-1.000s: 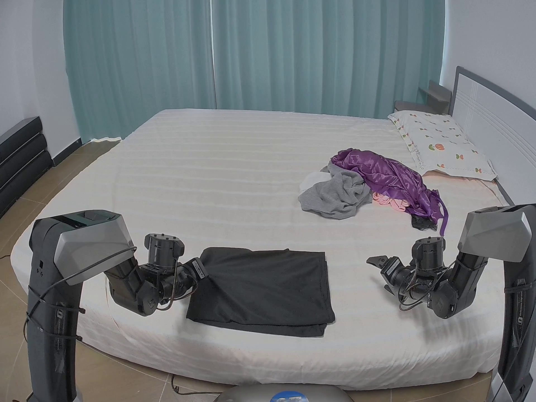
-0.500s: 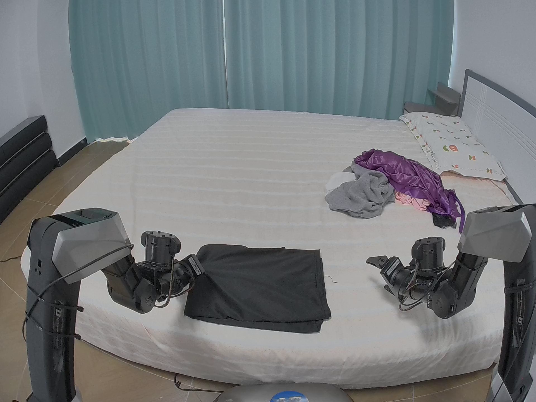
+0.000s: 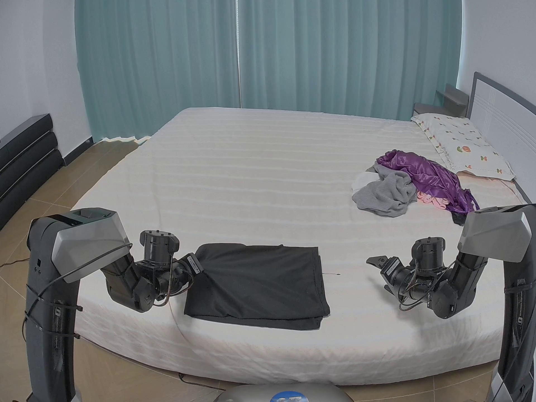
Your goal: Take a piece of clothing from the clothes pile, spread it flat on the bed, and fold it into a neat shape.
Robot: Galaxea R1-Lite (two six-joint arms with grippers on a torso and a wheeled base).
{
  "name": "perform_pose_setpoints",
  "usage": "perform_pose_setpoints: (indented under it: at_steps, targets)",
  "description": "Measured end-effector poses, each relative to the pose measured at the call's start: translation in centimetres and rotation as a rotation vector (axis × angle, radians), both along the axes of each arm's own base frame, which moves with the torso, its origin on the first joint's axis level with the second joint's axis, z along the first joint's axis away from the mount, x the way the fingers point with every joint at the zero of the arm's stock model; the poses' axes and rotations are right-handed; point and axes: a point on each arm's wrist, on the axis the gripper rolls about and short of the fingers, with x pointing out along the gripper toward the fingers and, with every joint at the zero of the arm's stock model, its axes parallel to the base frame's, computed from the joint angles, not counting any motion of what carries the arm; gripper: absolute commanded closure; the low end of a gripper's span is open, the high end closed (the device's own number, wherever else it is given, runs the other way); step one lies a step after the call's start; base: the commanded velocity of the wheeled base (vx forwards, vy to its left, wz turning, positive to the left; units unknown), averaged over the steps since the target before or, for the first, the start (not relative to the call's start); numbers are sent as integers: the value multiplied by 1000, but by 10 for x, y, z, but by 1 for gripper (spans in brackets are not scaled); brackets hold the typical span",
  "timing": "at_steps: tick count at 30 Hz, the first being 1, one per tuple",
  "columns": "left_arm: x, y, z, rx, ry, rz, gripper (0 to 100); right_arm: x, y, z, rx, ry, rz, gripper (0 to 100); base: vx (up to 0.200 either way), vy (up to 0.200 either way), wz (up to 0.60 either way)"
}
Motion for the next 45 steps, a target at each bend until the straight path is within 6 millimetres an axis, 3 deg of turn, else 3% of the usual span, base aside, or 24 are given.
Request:
perform_pose_setpoints:
  at_steps: [17,33,34,45]
  targets:
    - [13,2,5,-16,-56,12,100,0,1,0,0,0,1,0,0,200,0]
    - [12,1,2,-37,-44,23,100,0,1,0,0,0,1,0,0,0,0]
    - [12,0,2,-37,-43,22,0,0,1,0,0,0,2,0,0,0,0]
    - [10,1,0,-35,-36,24,0,0,1,0,0,0,2,0,0,0,0]
